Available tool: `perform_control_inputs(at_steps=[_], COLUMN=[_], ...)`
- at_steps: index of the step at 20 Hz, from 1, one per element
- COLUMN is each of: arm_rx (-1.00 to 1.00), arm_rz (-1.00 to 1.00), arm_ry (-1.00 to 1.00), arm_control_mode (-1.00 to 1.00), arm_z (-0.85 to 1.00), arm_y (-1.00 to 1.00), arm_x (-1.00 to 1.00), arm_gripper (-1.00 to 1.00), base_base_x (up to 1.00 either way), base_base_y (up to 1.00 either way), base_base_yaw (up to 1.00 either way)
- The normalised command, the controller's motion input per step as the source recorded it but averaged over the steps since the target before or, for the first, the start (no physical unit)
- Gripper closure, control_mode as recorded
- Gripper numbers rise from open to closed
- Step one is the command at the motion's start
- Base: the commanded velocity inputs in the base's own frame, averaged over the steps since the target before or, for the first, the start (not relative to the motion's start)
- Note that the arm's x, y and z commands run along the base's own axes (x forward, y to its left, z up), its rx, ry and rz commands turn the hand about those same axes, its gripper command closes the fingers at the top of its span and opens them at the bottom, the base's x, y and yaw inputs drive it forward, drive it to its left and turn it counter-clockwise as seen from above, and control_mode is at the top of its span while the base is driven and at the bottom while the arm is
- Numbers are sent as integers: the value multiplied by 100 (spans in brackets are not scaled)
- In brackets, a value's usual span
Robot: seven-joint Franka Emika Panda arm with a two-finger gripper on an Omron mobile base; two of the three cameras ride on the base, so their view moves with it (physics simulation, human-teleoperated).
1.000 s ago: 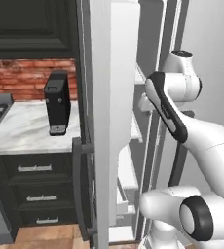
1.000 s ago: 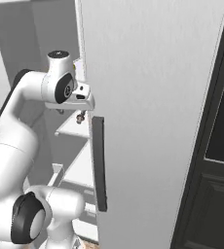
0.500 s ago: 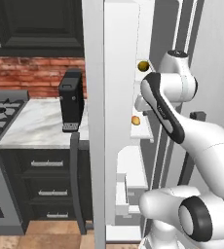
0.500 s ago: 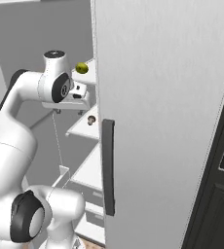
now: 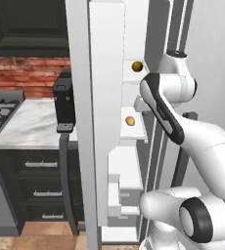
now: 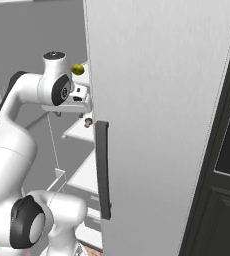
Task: Take the pear and lemon from the highest rack and move them to the second highest rack where the mushroom and mango are located, to maximize freezer space. Close the freezer door after rearranging.
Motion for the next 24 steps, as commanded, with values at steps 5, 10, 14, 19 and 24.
perform_control_inputs(at_steps=[5, 10, 14, 19, 24], arm_rx=[0, 0, 0, 0, 0], arm_rz=[0, 0, 0, 0, 0], arm_ry=[0, 0, 0, 0, 0], arm_control_mode=[100, 100, 100, 100, 100], arm_z=[0, 0, 0, 0, 0], arm_y=[0, 0, 0, 0, 0], arm_x=[0, 0, 0, 0, 0], arm_gripper=[-100, -100, -100, -100, -100], base_base_x=[29, 51, 59, 61, 36], base_base_y=[-6, 0, 2, 31, 57], base_base_yaw=[10, 12, 6, 0, 0])
